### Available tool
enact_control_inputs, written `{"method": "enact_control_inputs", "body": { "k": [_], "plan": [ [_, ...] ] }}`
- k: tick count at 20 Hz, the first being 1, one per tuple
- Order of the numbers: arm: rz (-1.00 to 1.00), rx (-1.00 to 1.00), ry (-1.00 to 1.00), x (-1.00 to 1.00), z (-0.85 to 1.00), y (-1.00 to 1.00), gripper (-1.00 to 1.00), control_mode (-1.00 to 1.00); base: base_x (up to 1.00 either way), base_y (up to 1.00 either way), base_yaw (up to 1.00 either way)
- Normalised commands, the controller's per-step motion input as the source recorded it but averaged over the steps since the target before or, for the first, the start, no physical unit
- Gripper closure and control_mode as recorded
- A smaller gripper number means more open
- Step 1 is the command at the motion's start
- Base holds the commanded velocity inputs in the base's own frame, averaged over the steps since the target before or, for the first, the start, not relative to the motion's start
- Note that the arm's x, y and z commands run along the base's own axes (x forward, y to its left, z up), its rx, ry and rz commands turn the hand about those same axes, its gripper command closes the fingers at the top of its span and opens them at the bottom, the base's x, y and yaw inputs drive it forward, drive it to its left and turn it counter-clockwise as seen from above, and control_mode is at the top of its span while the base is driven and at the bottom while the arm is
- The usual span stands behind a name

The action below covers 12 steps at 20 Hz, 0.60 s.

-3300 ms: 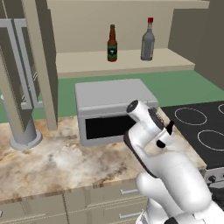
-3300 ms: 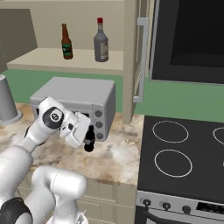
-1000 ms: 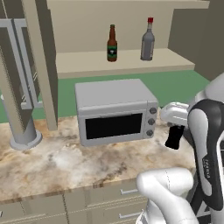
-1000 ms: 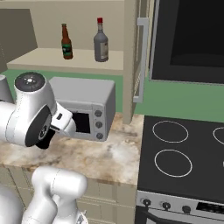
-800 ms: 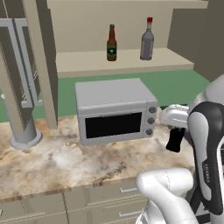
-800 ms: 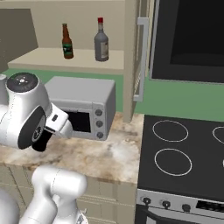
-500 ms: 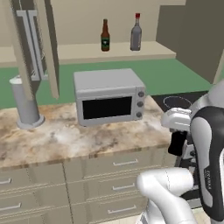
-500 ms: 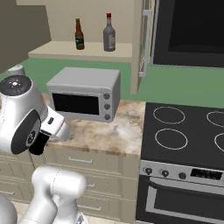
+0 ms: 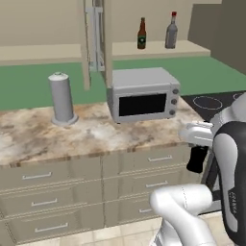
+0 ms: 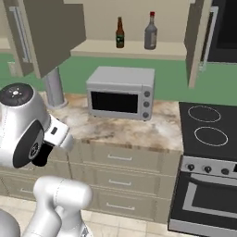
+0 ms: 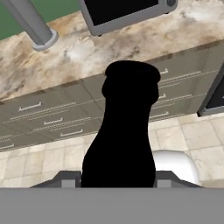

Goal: Sort all alcoholic drinks to one cabinet, and non-alcoholic drinks to the other.

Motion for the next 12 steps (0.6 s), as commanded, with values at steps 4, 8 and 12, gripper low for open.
{"method": "enact_control_inputs", "body": {
  "k": [4,8,12],
  "plan": [
    [0.00,0.00,0.00,0.00,0.00,0.00,1.00,1.00,0.00,1.00,0.00],
    [0.00,0.00,0.00,0.00,0.00,0.00,1.00,1.00,0.00,1.00,0.00],
    [0.00,0.00,0.00,0.00,0.00,0.00,1.00,1.00,0.00,0.97,0.00]
  ]
}}
